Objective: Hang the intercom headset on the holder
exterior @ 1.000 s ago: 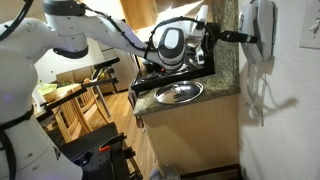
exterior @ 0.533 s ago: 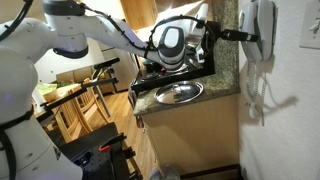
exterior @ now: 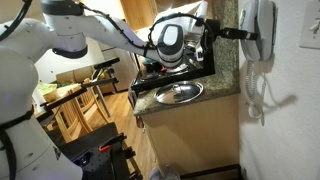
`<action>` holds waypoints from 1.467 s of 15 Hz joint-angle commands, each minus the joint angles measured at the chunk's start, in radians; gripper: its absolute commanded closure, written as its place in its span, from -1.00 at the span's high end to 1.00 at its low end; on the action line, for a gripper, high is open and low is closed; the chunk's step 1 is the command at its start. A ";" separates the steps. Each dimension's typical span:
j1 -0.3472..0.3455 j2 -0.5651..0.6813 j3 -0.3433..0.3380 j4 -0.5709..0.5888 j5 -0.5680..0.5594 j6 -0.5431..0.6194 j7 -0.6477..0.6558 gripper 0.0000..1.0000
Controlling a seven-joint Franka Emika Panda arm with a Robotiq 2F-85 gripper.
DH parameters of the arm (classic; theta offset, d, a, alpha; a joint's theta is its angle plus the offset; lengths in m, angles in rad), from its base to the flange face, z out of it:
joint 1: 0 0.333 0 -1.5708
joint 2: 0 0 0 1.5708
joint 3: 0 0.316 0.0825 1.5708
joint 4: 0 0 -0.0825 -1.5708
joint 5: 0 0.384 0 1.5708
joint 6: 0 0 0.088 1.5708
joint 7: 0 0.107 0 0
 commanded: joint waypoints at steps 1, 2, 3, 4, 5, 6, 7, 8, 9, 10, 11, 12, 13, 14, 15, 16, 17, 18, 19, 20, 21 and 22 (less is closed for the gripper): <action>0.014 -0.001 -0.080 0.018 0.021 -0.016 0.017 -0.32; 0.015 -0.002 -0.088 0.019 0.024 -0.021 0.014 -0.32; 0.011 -0.006 -0.093 0.024 0.020 -0.022 0.009 -0.32; 0.006 -0.007 -0.093 0.031 0.011 -0.029 0.000 -0.32; 0.025 0.000 -0.043 -0.011 0.013 -0.034 0.000 -0.32; 0.027 0.000 -0.042 -0.012 0.013 -0.038 -0.001 0.18; 0.026 0.000 -0.038 -0.012 0.013 -0.038 -0.001 0.18; 0.025 0.001 -0.035 -0.012 0.013 -0.038 -0.001 0.18; 0.025 0.002 -0.034 -0.012 0.013 -0.038 -0.001 0.18; 0.025 0.003 -0.034 -0.012 0.013 -0.038 -0.001 0.18; 0.025 0.004 -0.034 -0.012 0.013 -0.038 -0.001 0.18; 0.025 0.004 -0.034 -0.012 0.013 -0.038 -0.001 0.18; 0.025 0.004 -0.034 -0.012 0.013 -0.038 -0.001 0.18; 0.025 0.004 -0.034 -0.012 0.013 -0.038 -0.001 0.18; 0.025 0.004 -0.034 -0.012 0.013 -0.038 -0.001 0.18; 0.025 0.004 -0.034 -0.012 0.013 -0.038 -0.001 0.18; 0.016 -0.009 -0.025 -0.010 0.011 -0.025 -0.007 -0.32; 0.011 -0.014 -0.019 -0.004 0.005 -0.011 -0.015 -0.32; 0.011 -0.007 -0.019 0.002 0.002 -0.011 -0.018 -0.32; 0.011 -0.008 -0.015 0.008 -0.002 -0.008 -0.023 -0.32; 0.009 -0.009 -0.012 0.016 -0.006 -0.004 -0.027 -0.32; 0.008 -0.006 -0.012 0.022 -0.007 -0.005 -0.026 -0.32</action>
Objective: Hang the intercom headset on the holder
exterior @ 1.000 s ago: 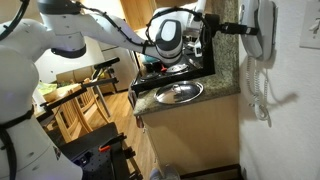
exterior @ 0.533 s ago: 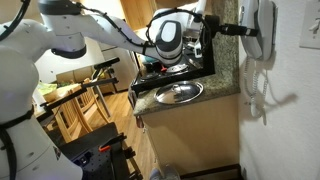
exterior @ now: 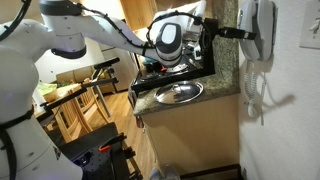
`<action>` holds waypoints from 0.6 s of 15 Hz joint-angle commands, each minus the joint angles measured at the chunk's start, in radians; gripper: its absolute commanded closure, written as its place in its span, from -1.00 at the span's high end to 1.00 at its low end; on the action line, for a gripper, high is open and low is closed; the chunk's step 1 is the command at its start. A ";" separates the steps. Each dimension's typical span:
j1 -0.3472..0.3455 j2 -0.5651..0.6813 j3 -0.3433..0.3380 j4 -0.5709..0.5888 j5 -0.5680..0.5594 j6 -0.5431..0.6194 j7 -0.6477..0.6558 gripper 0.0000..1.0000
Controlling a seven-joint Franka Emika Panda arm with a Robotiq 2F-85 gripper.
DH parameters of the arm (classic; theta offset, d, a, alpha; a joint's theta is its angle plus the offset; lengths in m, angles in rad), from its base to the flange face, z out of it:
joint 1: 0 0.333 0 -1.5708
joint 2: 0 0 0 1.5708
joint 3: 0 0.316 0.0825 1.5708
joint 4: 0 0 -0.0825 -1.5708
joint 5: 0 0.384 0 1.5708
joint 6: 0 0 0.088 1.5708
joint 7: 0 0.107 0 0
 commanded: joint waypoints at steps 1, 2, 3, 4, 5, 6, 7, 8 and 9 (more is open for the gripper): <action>-0.017 -0.014 0.004 0.027 -0.017 0.033 -0.024 -0.32; -0.019 -0.015 0.005 0.027 -0.017 0.036 -0.024 -0.32; -0.018 -0.010 0.000 0.024 -0.015 0.032 -0.021 -0.32; -0.019 -0.009 -0.001 0.022 -0.013 0.037 -0.021 -0.32; -0.025 -0.014 0.001 0.023 -0.014 0.047 -0.024 -0.32; -0.026 -0.011 -0.003 0.024 -0.013 0.041 -0.024 -0.32; -0.034 -0.016 -0.002 0.032 -0.013 0.050 -0.026 -0.32; -0.036 -0.013 -0.005 0.037 -0.013 0.047 -0.026 -0.32; -0.042 -0.026 0.002 0.043 -0.020 0.054 -0.035 -0.32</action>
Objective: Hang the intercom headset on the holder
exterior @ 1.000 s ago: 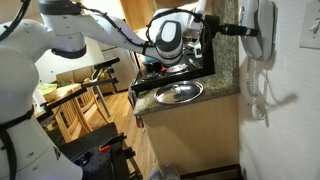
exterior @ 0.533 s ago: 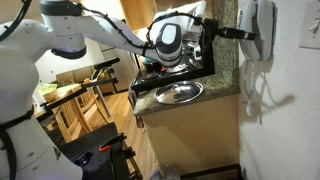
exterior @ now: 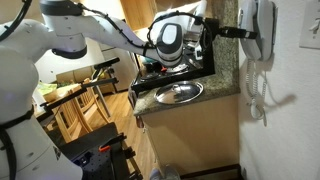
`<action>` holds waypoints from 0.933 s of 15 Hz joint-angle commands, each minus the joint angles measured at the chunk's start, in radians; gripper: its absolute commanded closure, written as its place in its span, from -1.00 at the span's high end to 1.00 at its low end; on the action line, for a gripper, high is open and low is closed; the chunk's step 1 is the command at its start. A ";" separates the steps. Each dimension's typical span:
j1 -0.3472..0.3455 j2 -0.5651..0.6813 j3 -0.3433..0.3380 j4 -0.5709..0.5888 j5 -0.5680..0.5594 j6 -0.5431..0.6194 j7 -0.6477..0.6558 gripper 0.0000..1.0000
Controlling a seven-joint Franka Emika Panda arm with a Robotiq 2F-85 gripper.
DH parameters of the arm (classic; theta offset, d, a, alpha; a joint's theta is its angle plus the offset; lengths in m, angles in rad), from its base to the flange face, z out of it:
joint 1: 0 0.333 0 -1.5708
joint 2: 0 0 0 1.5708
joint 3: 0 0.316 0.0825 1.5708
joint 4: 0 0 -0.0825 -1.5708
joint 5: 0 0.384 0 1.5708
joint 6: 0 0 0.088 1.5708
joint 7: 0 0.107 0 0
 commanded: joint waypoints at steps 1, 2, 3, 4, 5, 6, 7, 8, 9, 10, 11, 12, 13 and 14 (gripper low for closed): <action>0.000 0.000 0.000 0.000 0.000 0.000 0.000 0.18; -0.001 0.000 0.000 0.000 0.000 0.001 0.000 0.18; -0.001 0.000 0.000 0.000 0.000 0.001 0.000 0.18; -0.001 0.000 0.000 0.000 -0.001 0.001 0.000 0.18; -0.001 0.000 0.000 0.000 -0.001 0.001 0.000 0.18; -0.001 0.000 0.001 0.000 -0.001 0.001 0.000 0.18; -0.001 0.000 0.001 0.000 -0.001 0.001 0.000 0.18; -0.001 0.000 0.001 0.000 -0.001 0.001 0.000 0.18; -0.001 0.000 0.001 0.000 -0.001 0.001 0.000 0.18; -0.001 0.000 0.001 0.000 -0.001 0.001 0.000 0.18; -0.001 0.000 0.001 0.000 -0.001 0.001 0.000 -0.32; -0.011 0.003 0.000 0.012 -0.004 -0.013 -0.001 -0.32; -0.024 -0.001 0.003 0.022 -0.007 -0.019 -0.003 -0.32; -0.037 -0.004 0.007 0.034 -0.009 -0.025 -0.004 -0.32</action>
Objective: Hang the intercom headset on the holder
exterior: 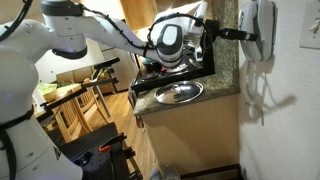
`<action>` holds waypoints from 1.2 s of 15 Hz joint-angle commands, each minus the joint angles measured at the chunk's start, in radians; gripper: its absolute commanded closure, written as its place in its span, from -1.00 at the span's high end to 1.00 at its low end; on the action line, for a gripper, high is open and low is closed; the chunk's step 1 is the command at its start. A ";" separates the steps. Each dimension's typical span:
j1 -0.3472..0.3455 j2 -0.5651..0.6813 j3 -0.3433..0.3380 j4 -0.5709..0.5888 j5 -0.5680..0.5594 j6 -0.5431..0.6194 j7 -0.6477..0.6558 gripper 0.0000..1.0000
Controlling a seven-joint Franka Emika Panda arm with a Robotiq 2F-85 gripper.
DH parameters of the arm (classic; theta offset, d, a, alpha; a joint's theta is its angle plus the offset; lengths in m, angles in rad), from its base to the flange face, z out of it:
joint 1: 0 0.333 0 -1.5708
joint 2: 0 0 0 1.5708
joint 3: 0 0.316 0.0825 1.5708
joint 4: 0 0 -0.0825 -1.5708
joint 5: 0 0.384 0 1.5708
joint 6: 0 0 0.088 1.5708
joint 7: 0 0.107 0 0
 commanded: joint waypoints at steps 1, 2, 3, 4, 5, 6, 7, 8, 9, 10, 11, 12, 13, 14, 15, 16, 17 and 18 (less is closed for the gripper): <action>-0.037 0.001 -0.005 0.039 -0.009 -0.031 -0.002 -0.32; -0.049 -0.002 -0.003 0.047 -0.010 -0.026 -0.003 -0.32; -0.056 -0.004 -0.003 0.053 -0.010 -0.028 -0.004 -0.32; -0.064 -0.007 -0.001 0.058 -0.009 -0.023 -0.003 -0.32; -0.067 -0.007 -0.002 0.058 -0.008 -0.021 -0.003 -0.32; -0.072 -0.010 0.000 0.059 -0.009 -0.018 -0.005 -0.32; -0.081 -0.019 0.003 0.063 -0.009 -0.015 -0.010 -0.32; -0.081 -0.017 -0.001 0.067 -0.009 -0.022 -0.007 -0.32; -0.083 -0.016 -0.003 0.071 -0.010 -0.024 -0.007 -0.32; -0.087 -0.017 -0.002 0.075 -0.010 -0.022 -0.007 -0.32; -0.090 -0.017 -0.001 0.078 -0.010 -0.023 -0.008 -0.32; -0.093 -0.022 0.001 0.077 -0.008 -0.023 -0.007 -0.32; -0.093 -0.020 -0.002 0.075 -0.003 -0.026 -0.001 -0.32; -0.091 -0.025 -0.001 0.070 -0.005 -0.020 -0.006 -0.32; -0.088 -0.020 -0.005 0.066 -0.002 -0.022 -0.001 -0.32; -0.090 -0.026 -0.002 0.065 0.000 -0.019 -0.002 -0.32; -0.089 -0.021 -0.005 0.065 0.003 -0.022 0.003 -0.32; -0.089 -0.026 -0.002 0.065 0.002 -0.020 0.001 -0.32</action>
